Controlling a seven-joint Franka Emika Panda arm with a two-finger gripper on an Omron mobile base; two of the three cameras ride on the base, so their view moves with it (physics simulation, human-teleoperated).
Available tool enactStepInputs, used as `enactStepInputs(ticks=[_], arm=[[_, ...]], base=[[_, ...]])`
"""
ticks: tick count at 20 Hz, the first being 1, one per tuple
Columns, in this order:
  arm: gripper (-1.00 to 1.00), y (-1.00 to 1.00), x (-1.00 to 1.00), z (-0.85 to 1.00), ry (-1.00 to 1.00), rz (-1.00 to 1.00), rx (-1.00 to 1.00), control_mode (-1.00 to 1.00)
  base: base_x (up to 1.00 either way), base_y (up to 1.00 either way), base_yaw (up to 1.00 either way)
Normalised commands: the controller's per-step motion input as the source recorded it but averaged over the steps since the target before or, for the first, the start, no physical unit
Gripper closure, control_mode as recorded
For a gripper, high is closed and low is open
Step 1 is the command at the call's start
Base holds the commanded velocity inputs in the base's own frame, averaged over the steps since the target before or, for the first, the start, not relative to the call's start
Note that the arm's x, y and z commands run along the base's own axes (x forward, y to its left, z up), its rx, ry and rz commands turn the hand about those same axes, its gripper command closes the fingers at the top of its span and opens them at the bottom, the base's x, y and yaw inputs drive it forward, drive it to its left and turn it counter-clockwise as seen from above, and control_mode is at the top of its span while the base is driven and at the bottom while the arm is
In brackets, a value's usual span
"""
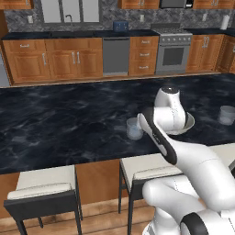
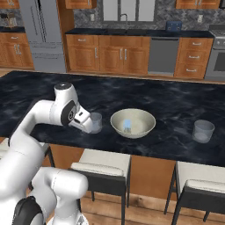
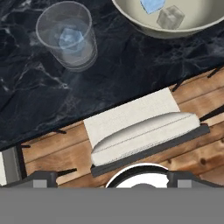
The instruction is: There are four ice cubes in the ice bowl. Place two ice cubes in each glass of water.
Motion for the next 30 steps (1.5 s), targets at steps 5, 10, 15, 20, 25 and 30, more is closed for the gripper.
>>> enactStepInputs(ticks=[5,10,15,20,25,30], arm=[[-1.00,0.00,0.00,-0.02,0.07,0.05,0.00,-1.00],[-1.00,0.00,0.00,0.00,0.05,0.04,0.00,-1.00],[-1.00,0.00,0.00,0.00,0.01,0.02,0.00,1.00],[-1.00,0.00,0.00,0.00,0.00,0.00,0.00,1.00],[-1.00,0.00,0.00,0.00,0.00,0.00,0.00,1.00],[-1.00,0.00,0.00,0.00,0.00,0.00,0.00,1.00]], base=[[0.00,0.00,0.00],[0.00,0.00,0.00],[0.00,0.00,0.02],[-0.13,-0.17,0.01],[-0.29,-0.35,0.00],[-0.23,-0.43,0.00]])
